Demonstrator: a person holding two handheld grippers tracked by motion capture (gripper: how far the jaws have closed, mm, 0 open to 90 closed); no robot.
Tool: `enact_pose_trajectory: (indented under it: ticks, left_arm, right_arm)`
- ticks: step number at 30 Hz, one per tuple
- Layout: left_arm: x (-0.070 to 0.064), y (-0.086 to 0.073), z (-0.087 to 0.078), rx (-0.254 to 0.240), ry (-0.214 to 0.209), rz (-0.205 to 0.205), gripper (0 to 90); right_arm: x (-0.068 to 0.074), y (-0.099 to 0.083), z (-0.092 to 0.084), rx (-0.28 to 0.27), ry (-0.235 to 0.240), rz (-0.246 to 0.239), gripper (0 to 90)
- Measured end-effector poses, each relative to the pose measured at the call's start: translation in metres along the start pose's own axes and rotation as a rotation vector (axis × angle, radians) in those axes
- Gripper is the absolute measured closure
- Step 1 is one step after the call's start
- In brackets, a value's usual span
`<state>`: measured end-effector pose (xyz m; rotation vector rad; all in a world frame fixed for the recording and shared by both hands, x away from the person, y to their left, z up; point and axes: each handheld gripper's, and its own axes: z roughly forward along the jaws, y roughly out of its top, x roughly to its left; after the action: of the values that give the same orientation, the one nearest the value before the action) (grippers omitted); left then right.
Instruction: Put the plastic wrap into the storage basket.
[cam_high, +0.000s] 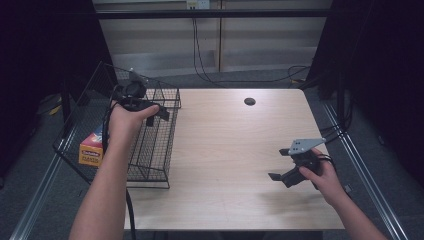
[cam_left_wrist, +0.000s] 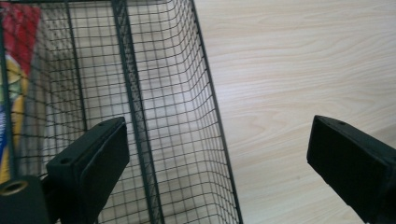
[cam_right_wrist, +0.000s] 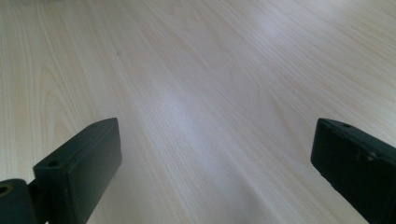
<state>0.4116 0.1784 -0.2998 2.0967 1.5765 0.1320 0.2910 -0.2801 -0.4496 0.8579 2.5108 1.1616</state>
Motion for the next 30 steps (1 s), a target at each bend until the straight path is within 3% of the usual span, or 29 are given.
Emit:
enact_pose_trajectory:
  ticks: [6, 17, 30]
  left_arm:
    - [-0.011, -0.004, 0.008, 0.003, -0.019, 0.045, 6.0]
    - [-0.029, -0.011, 0.026, 0.012, -0.096, 0.138, 6.0]
    - [-0.047, -0.023, 0.047, 0.020, -0.157, 0.187, 6.0]
  right_arm:
    - [0.000, 0.000, 0.000, -0.002, -0.006, 0.002, 1.4]
    - [0.000, 0.000, -0.001, 0.002, -0.004, 0.003, 1.4]
    - [0.001, -0.001, 0.002, 0.011, -0.003, -0.007, 1.4]
